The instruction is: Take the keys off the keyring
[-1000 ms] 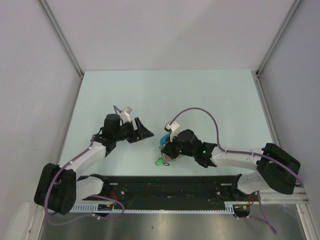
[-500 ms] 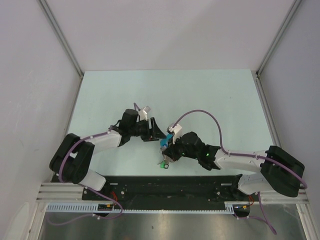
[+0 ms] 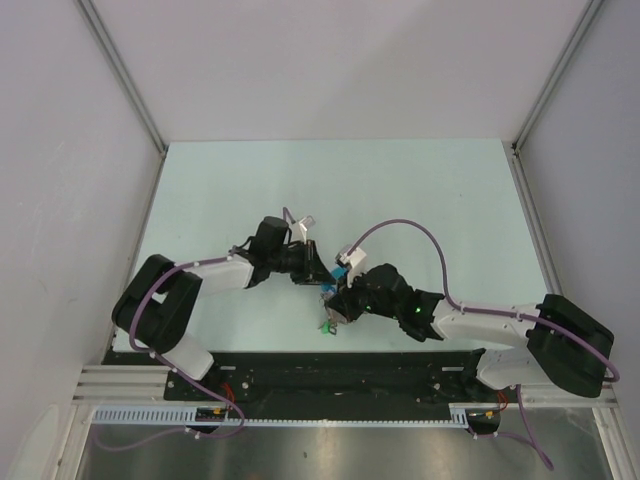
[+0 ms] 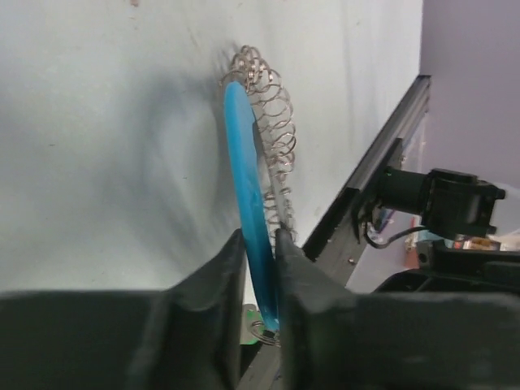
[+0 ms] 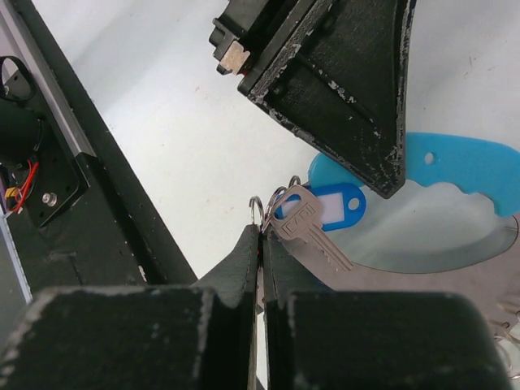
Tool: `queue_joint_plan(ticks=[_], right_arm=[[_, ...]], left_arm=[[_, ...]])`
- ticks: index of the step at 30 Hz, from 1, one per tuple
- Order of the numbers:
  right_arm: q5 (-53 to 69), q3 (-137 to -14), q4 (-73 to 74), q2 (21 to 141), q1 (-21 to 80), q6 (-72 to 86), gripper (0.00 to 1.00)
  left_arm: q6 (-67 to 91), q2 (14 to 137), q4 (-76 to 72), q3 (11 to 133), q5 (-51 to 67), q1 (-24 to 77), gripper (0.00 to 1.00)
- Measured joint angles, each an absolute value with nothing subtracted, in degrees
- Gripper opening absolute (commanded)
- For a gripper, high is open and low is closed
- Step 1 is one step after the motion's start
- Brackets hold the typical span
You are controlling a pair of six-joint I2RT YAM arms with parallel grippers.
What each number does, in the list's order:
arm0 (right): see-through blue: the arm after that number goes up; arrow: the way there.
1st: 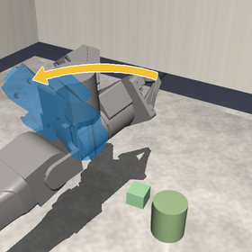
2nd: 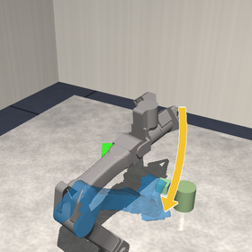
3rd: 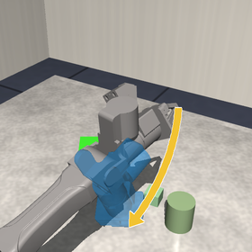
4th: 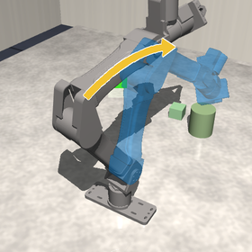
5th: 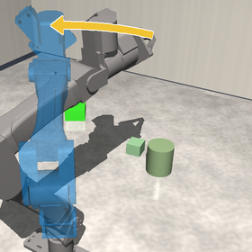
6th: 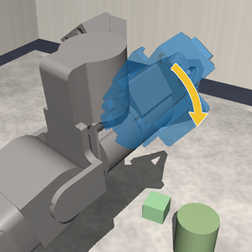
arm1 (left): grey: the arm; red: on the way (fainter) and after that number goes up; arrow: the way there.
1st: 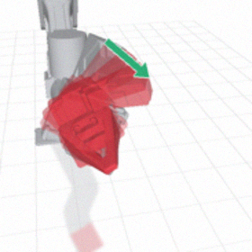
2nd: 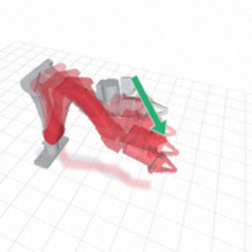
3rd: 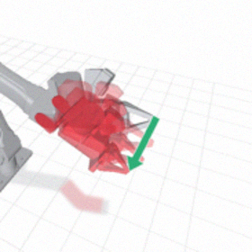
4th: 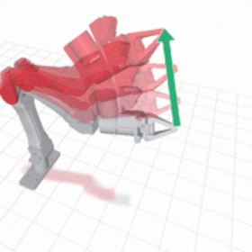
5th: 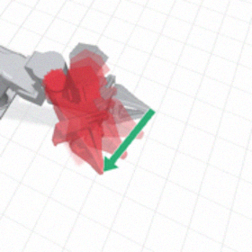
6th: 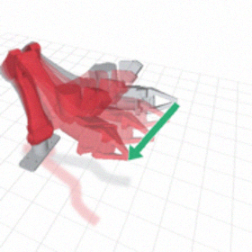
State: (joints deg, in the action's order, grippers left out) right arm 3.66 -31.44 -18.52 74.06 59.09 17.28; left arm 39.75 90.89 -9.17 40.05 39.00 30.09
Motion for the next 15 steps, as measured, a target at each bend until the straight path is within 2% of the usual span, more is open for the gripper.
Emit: queue_joint_plan(ticks=[1,4,5,7,8,10,15], right_arm=[[3.53,-31.44,-18.48,73.87,59.09,17.26,0.02],[3.25,-31.27,-18.24,73.73,59.42,17.34,0.14],[2.96,-31.2,-18.2,73.58,59.44,17.63,0.22],[2.33,-31.16,-17.61,72.53,59.35,18.37,0.33],[2.15,-31.16,-17.47,71.79,59.27,19.05,0.43],[1.87,-31.16,-17.17,69.32,59.02,19.88,0.54],[0.78,-31.16,-15.33,60.97,58.85,22.02,0.59]], left_arm=[[39.83,90.89,-9.06,40.32,39.27,30.22,0.01],[40.51,90.87,-8.51,42.33,41.06,30.74,0.0],[40.27,90.85,-8.25,42.83,41.15,31.03,0.0],[39.33,90.78,-7.03,43.86,41.1,31.16,0.0],[38.7,90.65,-6.35,44.18,40.99,31.05,0.01],[37.12,90.06,-3.95,45.25,40.58,30.92,0.0],[32.4,85.62,2.5,49.01,37.71,30.83,0.0]])
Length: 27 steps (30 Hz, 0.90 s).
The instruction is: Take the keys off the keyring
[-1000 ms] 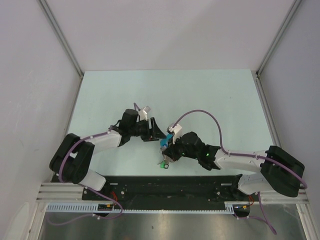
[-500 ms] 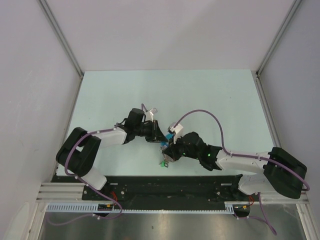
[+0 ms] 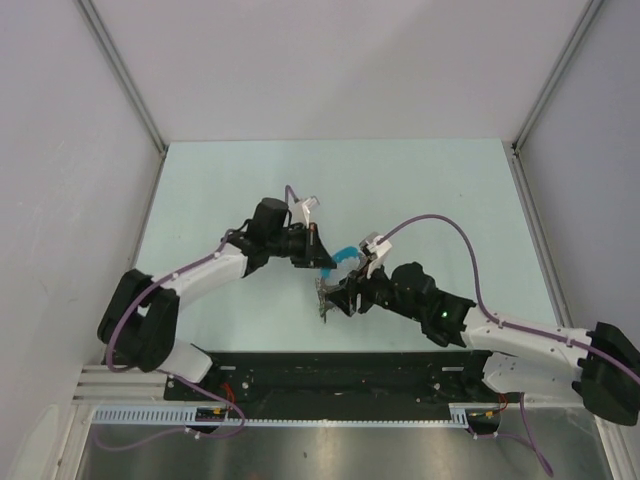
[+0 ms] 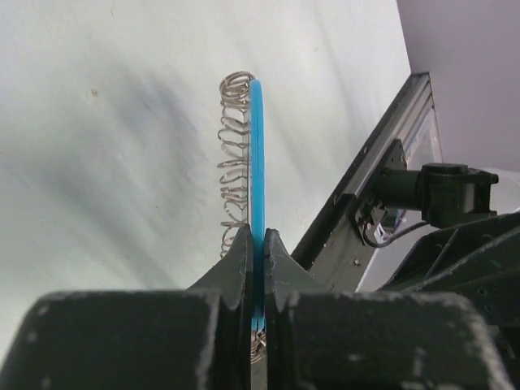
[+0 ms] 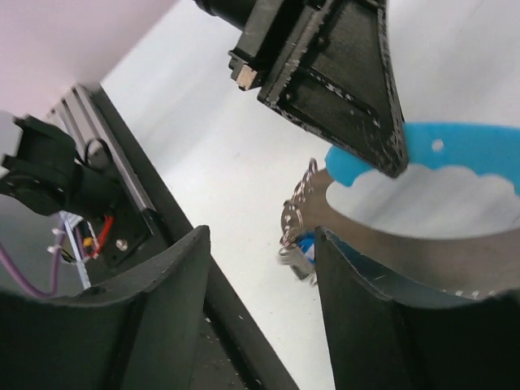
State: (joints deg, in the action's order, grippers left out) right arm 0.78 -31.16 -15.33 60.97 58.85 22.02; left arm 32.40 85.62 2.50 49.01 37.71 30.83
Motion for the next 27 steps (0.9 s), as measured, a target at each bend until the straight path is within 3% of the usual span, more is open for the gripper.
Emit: queue_joint_plan(ticks=[9,18,27], right_arm=[[-3.01,-31.11,-13.02,54.74,58.74,21.08,0.58],[-1.28,-31.09,-14.98,54.7,58.74,18.81,0.57],[2.24,-31.09,-20.69,55.59,59.37,13.96,0.57]], left_arm=[[24.82,71.83,7.03,51.13,28.49,30.98,0.0],[12.78,43.92,-3.9,40.1,16.21,35.0,0.0],[9.98,41.98,-9.76,37.17,17.15,35.03,0.0]])
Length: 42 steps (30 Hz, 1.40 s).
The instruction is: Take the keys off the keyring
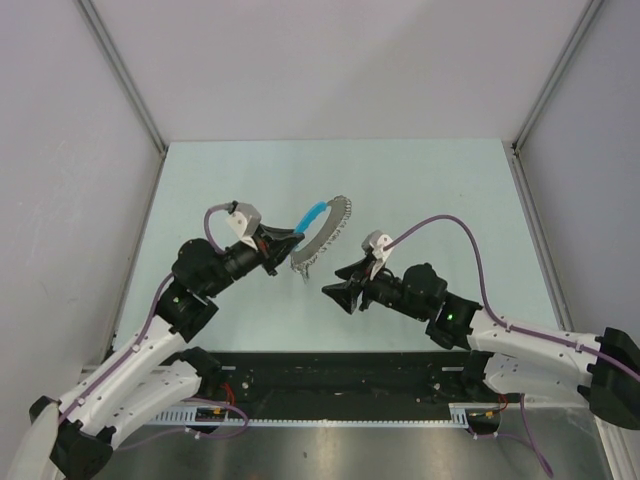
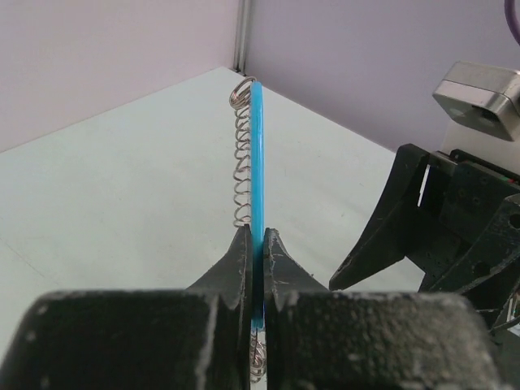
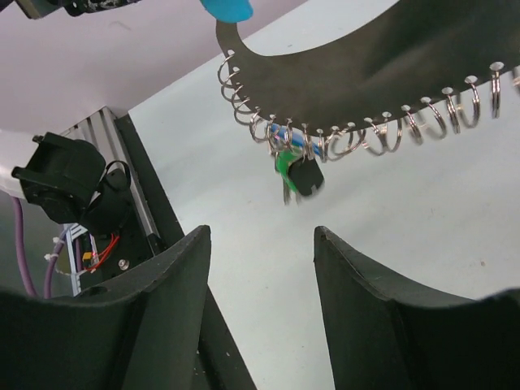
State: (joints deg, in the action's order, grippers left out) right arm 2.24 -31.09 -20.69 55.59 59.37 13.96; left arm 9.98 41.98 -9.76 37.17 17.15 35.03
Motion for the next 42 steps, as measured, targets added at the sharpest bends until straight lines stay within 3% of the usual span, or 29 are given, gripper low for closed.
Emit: queue_joint_plan(ticks=[9,14,20,26,34,36,39,40,42], right_arm=[[-1.76,-31.07,-26.11,58.52,60.31,13.26,0.6],[-3.29,-30.76,-29.74,58.33,58.04,20.64,0.79],[-0.69,-28.71,-34.7,55.81,54.46,27.99,0.93],[4.51,-27.03,-41.12,54.33,48.25,35.44,1.0],[11.0,-22.94,-49.25,53.52,43.13,42.33,1.0],[12.19,-22.94,-51.13,53.71,42.68,43.38,0.98],[14.59,-22.94,-54.59,54.39,42.28,44.53,0.85],[15.62,-22.94,-56.23,54.94,42.22,45.12,0.69],[17.08,-22.94,-58.43,55.94,42.13,45.69,0.49]], left_arm=[[14.13,40.99,-10.94,37.06,18.0,35.03,0.0],[17.96,39.99,-11.46,37.06,19.09,35.03,0.0],[22.46,39.0,-11.42,37.06,20.91,35.03,0.0],[26.17,39.62,-11.4,37.32,23.22,35.03,0.0],[31.77,42.74,-13.69,39.86,27.14,35.03,0.0],[33.17,43.03,-14.92,39.9,27.75,35.03,0.0],[35.24,43.33,-16.64,39.9,28.6,35.03,0.0],[36.18,43.51,-17.65,39.9,28.91,35.03,0.0],[37.6,43.79,-19.38,39.88,29.34,35.0,0.0]])
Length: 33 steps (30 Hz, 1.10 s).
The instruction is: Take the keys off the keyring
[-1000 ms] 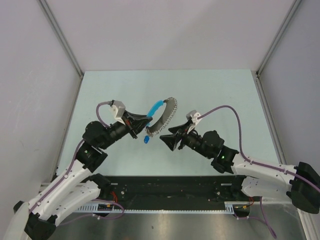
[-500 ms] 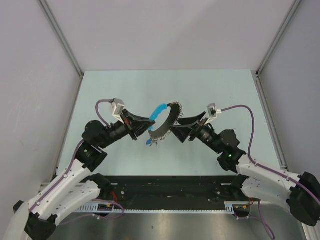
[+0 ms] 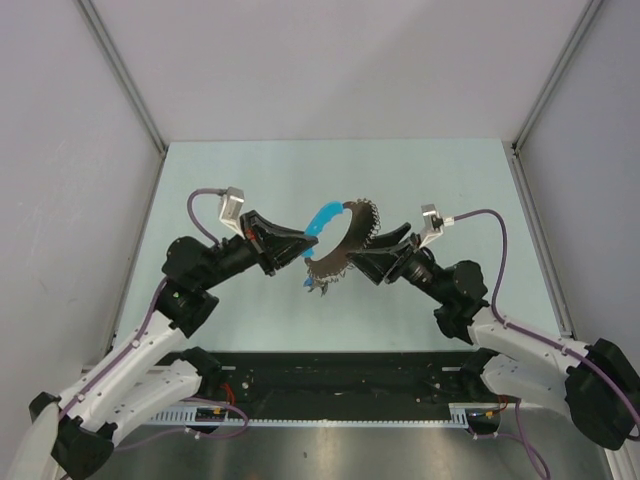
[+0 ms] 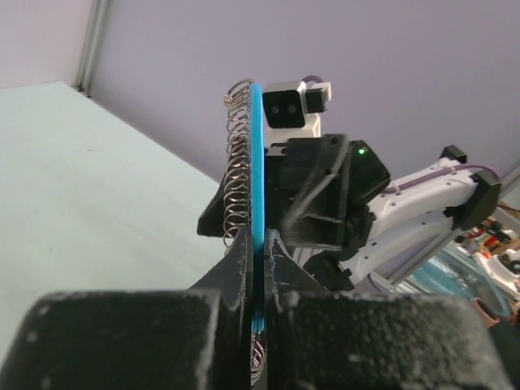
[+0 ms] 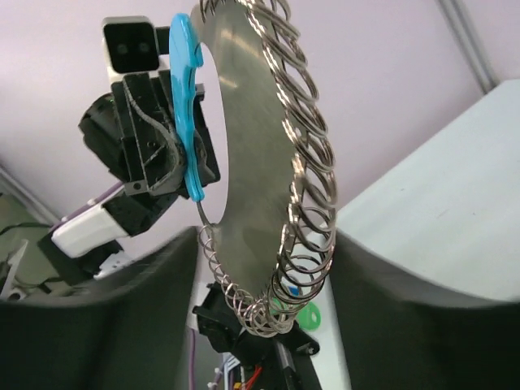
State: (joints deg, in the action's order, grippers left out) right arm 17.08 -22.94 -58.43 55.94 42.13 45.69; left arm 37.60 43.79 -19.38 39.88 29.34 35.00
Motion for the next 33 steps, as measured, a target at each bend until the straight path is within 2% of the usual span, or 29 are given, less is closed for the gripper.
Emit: queue_joint_plan(ticks=[1,3,4,7,9,10,11,12,15,18,23,33], right_arm=[[17.74,-22.94,-59.77,56.6,42.06,46.44,0.36],[19.27,-22.94,-61.87,57.69,41.91,47.57,0.26],[19.73,-22.94,-62.63,58.0,41.85,48.18,0.16],[21.39,-22.85,-65.41,58.15,41.71,49.82,0.0],[21.98,-22.81,-66.78,58.04,41.63,50.13,0.0],[22.26,-22.76,-67.31,58.17,41.58,50.63,0.0],[22.52,-22.7,-67.79,58.19,41.58,50.89,0.0],[22.85,-22.65,-68.01,58.19,41.56,51.07,0.0],[23.33,-22.35,-68.77,58.59,41.28,52.1,0.0],[23.14,-22.35,-70.26,58.61,40.84,53.32,0.0],[22.7,-22.35,-71.88,58.61,40.36,55.09,0.0],[22.57,-22.35,-72.27,60.12,40.36,55.55,0.0]], left_arm=[[38.26,43.94,-20.27,39.88,29.69,35.0,0.0],[39.55,44.18,-21.74,39.83,30.46,34.96,0.0],[39.92,44.25,-22.13,39.79,30.7,34.96,0.0],[40.6,44.23,-23.11,39.4,30.89,34.41,0.0],[41.91,44.18,-24.14,39.11,31.77,33.61,0.01],[42.24,44.1,-24.38,39.05,32.21,33.41,0.06],[42.78,44.07,-24.75,38.85,32.67,33.08,0.13],[43.48,44.07,-25.34,38.48,33.39,32.53,0.29],[44.66,44.05,-25.52,37.43,35.42,31.24,0.54],[44.77,44.1,-24.71,36.21,37.21,30.35,0.63],[44.56,44.38,-23.44,35.16,40.1,30.2,0.66],[44.4,46.65,-23.4,34.85,44.45,30.2,0.63]])
